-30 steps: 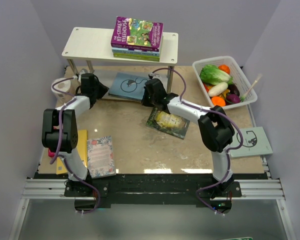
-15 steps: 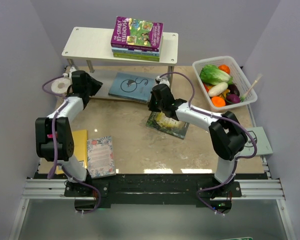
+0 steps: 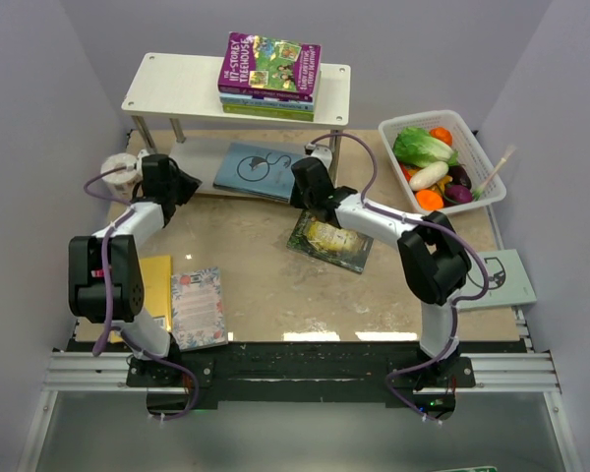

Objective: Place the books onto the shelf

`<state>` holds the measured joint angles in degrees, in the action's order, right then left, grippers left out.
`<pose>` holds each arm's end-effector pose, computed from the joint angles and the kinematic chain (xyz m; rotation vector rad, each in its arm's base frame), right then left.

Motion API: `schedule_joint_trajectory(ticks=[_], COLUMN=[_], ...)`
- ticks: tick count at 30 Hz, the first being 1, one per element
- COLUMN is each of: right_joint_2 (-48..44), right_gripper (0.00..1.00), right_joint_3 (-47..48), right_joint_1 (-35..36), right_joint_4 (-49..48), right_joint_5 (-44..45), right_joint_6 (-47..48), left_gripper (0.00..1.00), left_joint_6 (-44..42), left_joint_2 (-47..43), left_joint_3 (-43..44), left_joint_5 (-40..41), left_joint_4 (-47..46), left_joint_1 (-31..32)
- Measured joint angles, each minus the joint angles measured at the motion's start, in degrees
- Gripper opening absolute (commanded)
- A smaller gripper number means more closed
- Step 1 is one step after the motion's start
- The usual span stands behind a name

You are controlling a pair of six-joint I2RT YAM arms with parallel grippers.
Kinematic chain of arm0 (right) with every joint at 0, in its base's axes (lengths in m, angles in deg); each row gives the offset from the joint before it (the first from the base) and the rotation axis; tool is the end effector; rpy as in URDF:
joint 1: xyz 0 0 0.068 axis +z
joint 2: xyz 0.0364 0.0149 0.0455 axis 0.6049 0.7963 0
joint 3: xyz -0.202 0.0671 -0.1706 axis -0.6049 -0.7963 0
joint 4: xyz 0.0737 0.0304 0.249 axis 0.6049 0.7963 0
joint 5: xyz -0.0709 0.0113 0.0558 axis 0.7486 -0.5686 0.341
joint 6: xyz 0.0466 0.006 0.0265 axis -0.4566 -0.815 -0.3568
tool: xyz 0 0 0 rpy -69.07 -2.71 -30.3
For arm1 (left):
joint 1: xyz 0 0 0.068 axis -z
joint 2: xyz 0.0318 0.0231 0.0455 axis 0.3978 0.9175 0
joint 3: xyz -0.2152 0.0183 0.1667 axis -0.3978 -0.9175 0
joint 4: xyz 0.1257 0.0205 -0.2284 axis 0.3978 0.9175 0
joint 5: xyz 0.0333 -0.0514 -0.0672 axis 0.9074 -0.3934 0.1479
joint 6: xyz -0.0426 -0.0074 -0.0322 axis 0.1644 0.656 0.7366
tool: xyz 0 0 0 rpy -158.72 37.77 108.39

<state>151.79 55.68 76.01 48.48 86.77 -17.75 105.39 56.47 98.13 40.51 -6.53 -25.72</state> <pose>0.3570 0.2721 0.2312 0.1424 2.1607 0.4015 0.3691 0.0138 0.2167 -1.0110 1.9555 -0.5331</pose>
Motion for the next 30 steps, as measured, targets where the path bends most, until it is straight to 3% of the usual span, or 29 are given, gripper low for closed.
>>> schedule_joint_trajectory(ticks=[30], right_joint_2=[3.23], right_gripper=[0.0], right_joint_3=[3.06], right_joint_1=[0.22], right_joint_4=[0.81], right_joint_5=[1.14], right_joint_6=[-0.13], left_gripper=[0.29], left_joint_6=[0.31], left_joint_2=[-2.14], left_joint_3=[-1.7], left_joint_5=[-1.29], left_joint_4=[-1.64], left_joint_1=[0.0])
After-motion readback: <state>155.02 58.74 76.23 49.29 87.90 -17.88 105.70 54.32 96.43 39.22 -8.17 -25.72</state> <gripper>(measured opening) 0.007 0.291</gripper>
